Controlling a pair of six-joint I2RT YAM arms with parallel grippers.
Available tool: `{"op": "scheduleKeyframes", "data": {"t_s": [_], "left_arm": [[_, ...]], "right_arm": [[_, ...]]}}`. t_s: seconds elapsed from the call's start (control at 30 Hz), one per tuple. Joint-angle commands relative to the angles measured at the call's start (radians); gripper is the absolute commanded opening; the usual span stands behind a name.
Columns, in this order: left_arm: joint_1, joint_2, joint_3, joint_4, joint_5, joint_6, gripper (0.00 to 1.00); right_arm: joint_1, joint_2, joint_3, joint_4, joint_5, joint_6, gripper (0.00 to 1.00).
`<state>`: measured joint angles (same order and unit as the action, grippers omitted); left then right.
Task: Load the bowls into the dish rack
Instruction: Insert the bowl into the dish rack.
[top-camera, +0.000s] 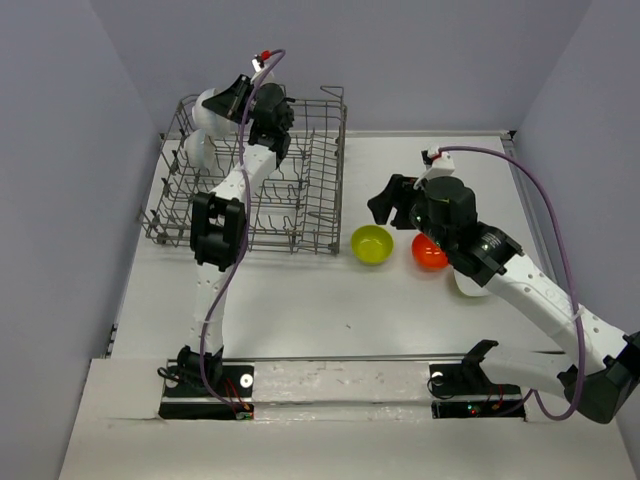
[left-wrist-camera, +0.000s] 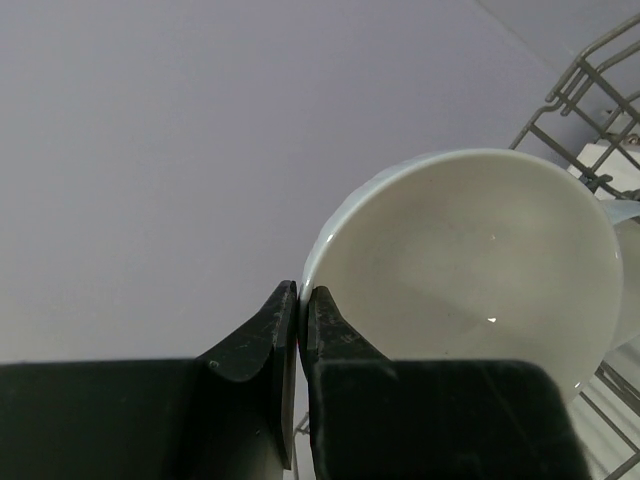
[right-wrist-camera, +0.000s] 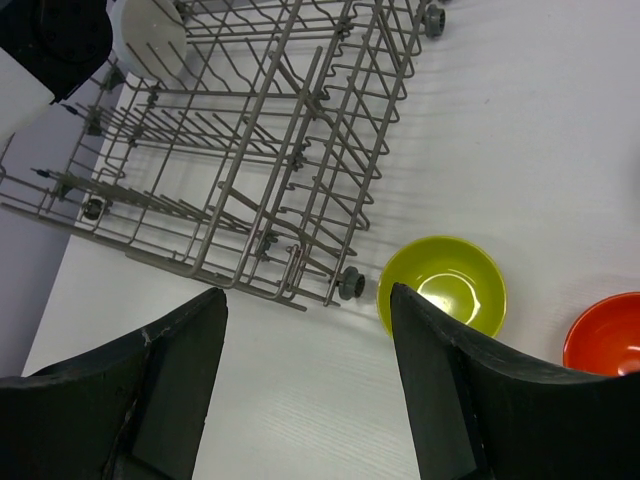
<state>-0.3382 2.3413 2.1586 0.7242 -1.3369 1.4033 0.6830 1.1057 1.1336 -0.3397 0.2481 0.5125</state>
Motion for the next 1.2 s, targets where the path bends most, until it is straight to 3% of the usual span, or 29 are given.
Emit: {"op": "scheduleKeyframes", "data": {"t_s": [0.0,0.47,0.8,1.17], "left_arm": [[0.013,-0.005,0.015,0.135,0.027,0.065,0.00],[0.016,0.134,0.054,0.237,0.045,0.180,0.00],[0.027,0.110,-0.051,0.391,0.117,0.328,0.00],[0.028,0.118,-0.086,0.408,0.147,0.362,0.00]], "right_arm": [[0.012,-0.024,-0.023,0.063,0.017,-0.011,0.72],[0.012,-0.024,-0.066,0.106,0.045,-0.014,0.72],[0.012,-0.029,-0.084,0.128,0.043,-0.011,0.72],[0.012,-0.040,-0.103,0.133,0.045,-0.011,0.72]]}}
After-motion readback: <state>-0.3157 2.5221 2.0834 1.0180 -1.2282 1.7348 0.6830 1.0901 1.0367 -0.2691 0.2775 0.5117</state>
